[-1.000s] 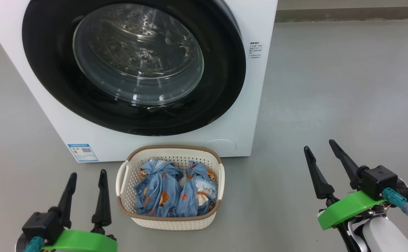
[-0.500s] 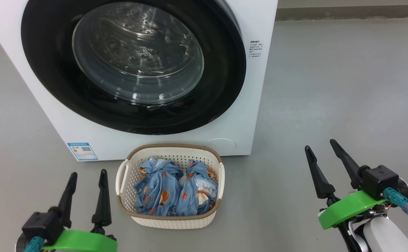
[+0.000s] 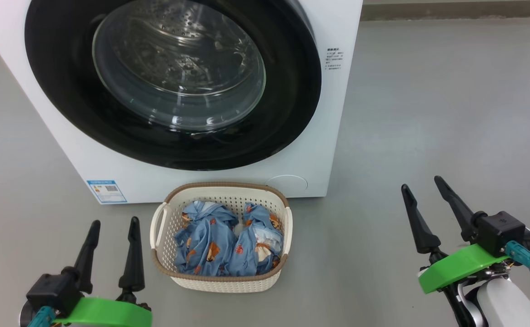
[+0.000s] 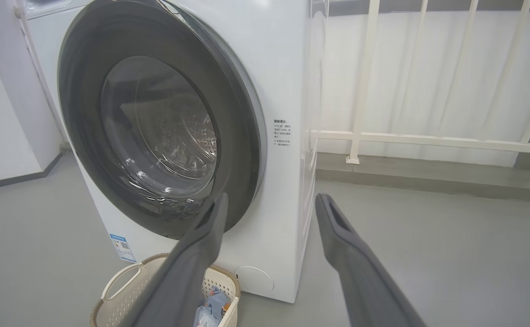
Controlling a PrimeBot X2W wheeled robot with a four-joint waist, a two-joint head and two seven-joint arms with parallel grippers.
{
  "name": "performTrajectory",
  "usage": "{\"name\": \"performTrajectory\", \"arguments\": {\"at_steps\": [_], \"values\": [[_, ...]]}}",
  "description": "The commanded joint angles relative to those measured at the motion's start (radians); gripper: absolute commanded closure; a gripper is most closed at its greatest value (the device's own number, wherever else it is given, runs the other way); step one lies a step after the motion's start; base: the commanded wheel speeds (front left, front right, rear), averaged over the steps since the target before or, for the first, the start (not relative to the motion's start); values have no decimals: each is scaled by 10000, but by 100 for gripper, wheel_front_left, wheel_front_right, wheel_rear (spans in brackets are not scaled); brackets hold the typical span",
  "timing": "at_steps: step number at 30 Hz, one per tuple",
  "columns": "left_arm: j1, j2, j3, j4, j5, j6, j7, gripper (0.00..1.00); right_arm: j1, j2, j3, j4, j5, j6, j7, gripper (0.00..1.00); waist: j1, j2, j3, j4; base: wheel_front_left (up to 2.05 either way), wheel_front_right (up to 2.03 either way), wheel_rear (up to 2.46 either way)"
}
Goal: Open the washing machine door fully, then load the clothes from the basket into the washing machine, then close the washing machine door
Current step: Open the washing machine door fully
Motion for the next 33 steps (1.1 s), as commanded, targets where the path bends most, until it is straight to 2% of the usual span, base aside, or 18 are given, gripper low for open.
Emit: {"name": "performTrajectory", "arguments": {"at_steps": [1, 2, 3, 4, 5, 6, 20, 33], "values": [[-334, 97, 383, -334, 28, -43, -67, 0, -459, -177, 70, -280, 19, 73, -124, 19, 0, 0, 82, 40, 0, 0, 0], [-347, 90, 390, -343, 48, -44, -67, 0, -500, -200, 36, -281, 36, 73, -124, 40, 0, 0, 115, 56, 0, 0, 0], [-360, 91, 413, -351, 98, -3, -67, 0, -547, -200, -30, -297, 79, 73, -124, 57, 0, 0, 161, 72, 0, 0, 0], [-360, 91, 413, -351, 98, -3, -67, 0, -547, -200, -30, -297, 79, 73, -124, 57, 0, 0, 161, 72, 0, 0, 0], [-377, 90, 428, -360, 144, 18, -67, 0, -600, -194, -99, -313, 128, 73, -124, 73, 0, 0, 197, 85, 0, 0, 0], [-396, 83, 444, -371, 174, 21, -67, 0, -656, -196, -166, -321, 166, 73, -124, 100, 0, 0, 231, 97, 0, 0, 0], [-559, -3, 714, -590, 593, -47, -67, 0, -1621, -517, -1020, -186, 854, 73, -124, 100, 0, 0, 723, 335, 0, 0, 0], [-967, -160, 944, -841, 788, -223, -67, 0, -2832, -1211, -842, 614, 3126, 73, -103, 100, 0, 0, 1608, 654, 0, 0, 0]]}}
